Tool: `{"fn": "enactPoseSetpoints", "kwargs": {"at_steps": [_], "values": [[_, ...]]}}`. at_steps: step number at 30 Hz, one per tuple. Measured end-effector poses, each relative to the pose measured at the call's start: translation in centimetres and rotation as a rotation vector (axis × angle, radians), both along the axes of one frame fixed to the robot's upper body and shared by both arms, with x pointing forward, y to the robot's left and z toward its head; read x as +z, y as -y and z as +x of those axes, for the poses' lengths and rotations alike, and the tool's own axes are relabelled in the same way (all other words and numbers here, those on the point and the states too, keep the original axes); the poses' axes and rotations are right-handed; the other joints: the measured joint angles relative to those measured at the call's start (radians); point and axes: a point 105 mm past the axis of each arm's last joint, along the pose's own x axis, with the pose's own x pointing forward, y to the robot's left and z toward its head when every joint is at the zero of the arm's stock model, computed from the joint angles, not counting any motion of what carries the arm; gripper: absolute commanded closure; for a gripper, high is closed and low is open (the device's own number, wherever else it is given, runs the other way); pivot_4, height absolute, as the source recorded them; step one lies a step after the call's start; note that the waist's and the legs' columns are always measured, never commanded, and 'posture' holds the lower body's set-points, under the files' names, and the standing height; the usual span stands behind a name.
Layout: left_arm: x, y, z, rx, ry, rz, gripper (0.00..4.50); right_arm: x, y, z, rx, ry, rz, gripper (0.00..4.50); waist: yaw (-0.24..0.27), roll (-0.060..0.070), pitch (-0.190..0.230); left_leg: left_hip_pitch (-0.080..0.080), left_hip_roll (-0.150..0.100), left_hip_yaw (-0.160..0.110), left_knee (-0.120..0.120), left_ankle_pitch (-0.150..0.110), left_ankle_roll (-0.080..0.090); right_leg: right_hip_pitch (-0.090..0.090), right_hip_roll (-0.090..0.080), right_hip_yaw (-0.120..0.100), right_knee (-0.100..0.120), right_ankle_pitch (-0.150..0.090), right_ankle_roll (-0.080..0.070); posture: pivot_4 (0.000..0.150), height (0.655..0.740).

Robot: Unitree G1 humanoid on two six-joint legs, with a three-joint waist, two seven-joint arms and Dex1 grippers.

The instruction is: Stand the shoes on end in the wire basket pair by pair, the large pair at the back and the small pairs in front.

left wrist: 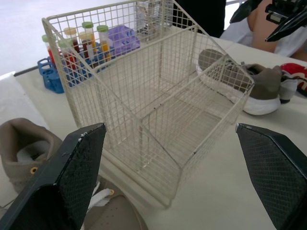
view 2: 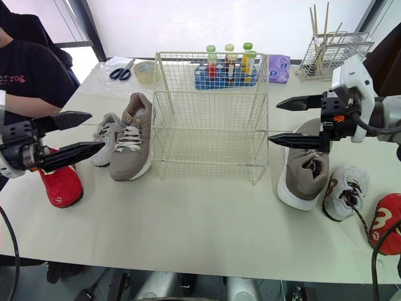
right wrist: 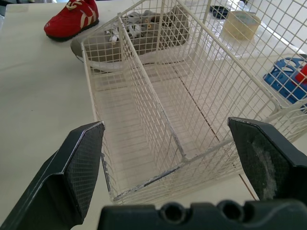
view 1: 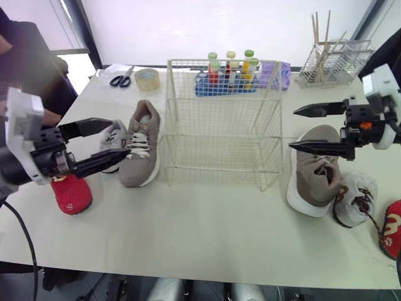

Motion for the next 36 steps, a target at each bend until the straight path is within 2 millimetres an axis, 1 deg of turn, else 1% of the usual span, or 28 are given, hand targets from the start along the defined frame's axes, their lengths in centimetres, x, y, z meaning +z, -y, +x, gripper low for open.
{"fn": "enactPoseSetpoints", "kwargs": {"at_steps": [4, 9, 18, 22, 27, 28, 29, 30, 32, 34, 36], "values": [[0.0, -0.1, 0.0, 0.004, 0.001, 0.004, 0.02, 0.0, 0.0, 0.0, 0.000, 0.001, 0.001, 0.00, -0.001, 0.000, 0.000, 0.000, 0.000, 0.000, 0.000, 0.000, 0.000, 0.000, 0.000, 0.000, 0.000, 0.000, 0.000, 0.150, 0.7400], [0.6, -0.1, 0.1, 0.006, 0.030, -0.004, 0.02, 0.2, 0.0, 0.1, -0.005, 0.009, 0.007, 0.00, -0.001, 0.000, 0.000, 0.000, 0.000, 0.000, 0.000, 0.000, 0.000, 0.000, 0.000, 0.000, 0.000, 0.000, 0.000, 0.150, 0.7400], [0.4, 0.0, 0.3, 0.006, 0.037, -0.015, 0.02, 0.6, -0.5, 0.3, 0.006, 0.036, 0.026, 0.00, -0.002, 0.000, 0.000, 0.000, 0.000, 0.000, 0.000, 0.000, 0.000, 0.000, 0.000, 0.000, 0.000, 0.000, 0.000, 0.150, 0.7400], [0.3, 0.0, 0.7, 0.001, 0.034, -0.012, 0.02, 0.4, -0.8, 0.2, 0.018, 0.034, 0.023, 0.00, -0.001, 0.000, 0.000, 0.000, 0.000, 0.000, 0.000, 0.000, 0.000, 0.000, 0.000, 0.000, 0.000, 0.000, 0.000, 0.150, 0.7400], [0.5, 0.2, 0.9, -0.021, 0.047, -0.007, 0.02, 0.2, -1.8, -0.3, 0.066, 0.035, -0.005, 0.00, -0.001, 0.000, 0.000, 0.000, 0.000, 0.000, 0.000, 0.000, 0.000, 0.000, 0.000, 0.000, 0.000, 0.000, 0.000, 0.150, 0.7400], [0.4, 0.4, 0.9, -0.031, 0.043, -0.003, 0.02, 0.0, -2.2, -0.5, 0.087, 0.033, -0.013, 0.00, -0.001, 0.000, 0.000, 0.000, 0.000, 0.000, 0.000, 0.000, 0.000, 0.000, 0.000, 0.000, 0.000, 0.000, 0.000, 0.150, 0.7400], [0.2, 0.7, 0.9, -0.045, 0.038, 0.000, 0.02, -0.4, -3.0, -0.7, 0.123, 0.024, -0.029, 0.00, -0.002, 0.000, 0.000, 0.000, 0.000, 0.000, 0.000, 0.000, 0.000, 0.000, 0.000, 0.000, 0.000, 0.000, 0.000, 0.150, 0.7400], [0.2, 0.7, 0.9, -0.048, 0.038, 0.001, 0.02, -0.6, -3.3, -0.8, 0.136, 0.020, -0.033, 0.00, -0.003, 0.000, 0.000, 0.000, 0.000, 0.000, 0.000, 0.000, 0.000, 0.000, 0.000, 0.000, 0.000, 0.000, 0.000, 0.150, 0.7400], [0.0, 1.1, 0.8, -0.059, 0.039, 0.012, 0.02, -1.4, -4.5, -1.1, 0.184, 0.014, -0.044, 0.00, -0.005, 0.000, 0.000, 0.000, 0.000, 0.000, 0.000, 0.000, 0.000, 0.000, 0.000, 0.000, 0.000, 0.000, 0.000, 0.150, 0.7400], [-0.3, 1.6, 0.8, -0.078, 0.031, 0.015, 0.02, -2.7, -5.9, -1.4, 0.238, 0.004, -0.083, 0.00, -0.003, 0.000, 0.000, 0.000, 0.000, 0.000, 0.000, 0.000, 0.000, 0.000, 0.000, 0.000, 0.000, 0.000, 0.000, 0.150, 0.7400], [-0.5, 1.8, 0.7, -0.086, 0.028, 0.013, 0.02, -3.9, -6.6, -1.4, 0.259, -0.003, -0.126, 0.00, -0.002, 0.000, 0.000, 0.000, 0.000, 0.000, 0.000, 0.000, 0.000, 0.000, 0.000, 0.000, 0.000, 0.000, 0.000, 0.150, 0.7400]]}}
